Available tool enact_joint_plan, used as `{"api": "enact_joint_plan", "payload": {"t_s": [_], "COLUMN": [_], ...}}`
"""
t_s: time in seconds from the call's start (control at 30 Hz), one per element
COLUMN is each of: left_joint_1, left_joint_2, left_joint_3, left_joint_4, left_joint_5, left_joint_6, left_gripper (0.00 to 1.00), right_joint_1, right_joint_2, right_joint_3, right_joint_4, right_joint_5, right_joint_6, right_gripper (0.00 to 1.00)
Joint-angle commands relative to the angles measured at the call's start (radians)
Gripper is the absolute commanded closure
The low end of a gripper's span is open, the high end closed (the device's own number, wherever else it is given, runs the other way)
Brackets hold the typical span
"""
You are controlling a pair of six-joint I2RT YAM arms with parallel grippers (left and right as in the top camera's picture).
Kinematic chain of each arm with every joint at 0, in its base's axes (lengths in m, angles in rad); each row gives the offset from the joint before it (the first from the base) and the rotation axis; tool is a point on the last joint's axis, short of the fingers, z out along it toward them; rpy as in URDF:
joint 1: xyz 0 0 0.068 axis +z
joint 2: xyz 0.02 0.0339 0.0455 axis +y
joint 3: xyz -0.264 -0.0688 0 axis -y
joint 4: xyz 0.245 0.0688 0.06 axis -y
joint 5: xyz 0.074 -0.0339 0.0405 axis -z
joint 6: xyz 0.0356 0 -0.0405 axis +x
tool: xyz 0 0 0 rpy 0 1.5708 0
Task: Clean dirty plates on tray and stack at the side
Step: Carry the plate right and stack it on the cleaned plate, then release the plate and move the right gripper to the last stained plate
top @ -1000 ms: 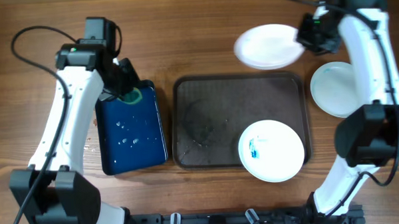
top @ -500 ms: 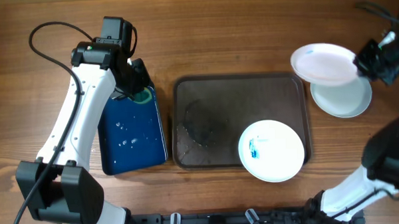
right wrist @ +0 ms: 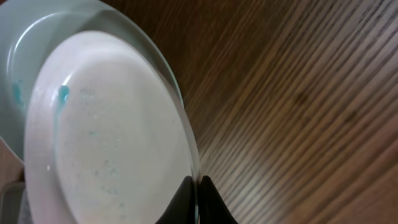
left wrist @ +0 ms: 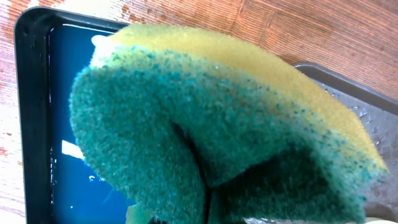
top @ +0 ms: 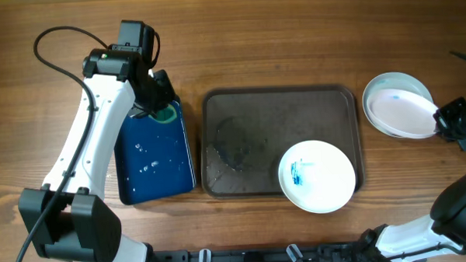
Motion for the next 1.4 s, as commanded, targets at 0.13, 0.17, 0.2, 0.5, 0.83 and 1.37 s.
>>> {"api": "enact_joint_plan", "payload": {"t_s": [0.13, 0.17, 0.2, 0.5, 0.83, 1.37], "left_joint_1": [-0.005, -0.005, -0.005, -0.005, -0.005, -0.005], "left_joint_2": [0.009, 0.009, 0.009, 0.009, 0.009, 0.009], "left_joint_3": [0.0, 0.0, 0.0, 0.0, 0.0, 0.0], "left_joint_4": [-0.013, -0.014, -0.014, -0.021, -0.029, -0.026], "left_joint_5": [-0.013, -0.013, -0.013, -0.014, -0.014, -0.014], "left_joint_6": [-0.003, -0.003, -0.003, -0.006, -0.006, -0.005], "left_gripper": [0.96, 0.96, 0.96, 0.96, 0.96, 0.96], "right_joint_1": [0.002, 0.002, 0.003, 0.043, 0.181, 0.394], "right_joint_2": [-0.008, -0.005, -0.001, 0.029, 0.085, -0.17], "right_joint_3": [-0.03, -0.03, -0.03, -0.03, -0.03, 0.046], "right_joint_4": [0.082, 0.089, 0.094, 0.139, 0.193, -0.107], "right_joint_5": [-0.016, -0.016, -0.016, -0.062, -0.053, -0.093], "right_joint_6": [0.072, 0.073, 0.073, 0.073, 0.09, -0.026], "right_gripper": [0.96, 0.96, 0.96, 0.95, 0.76, 0.71]}}
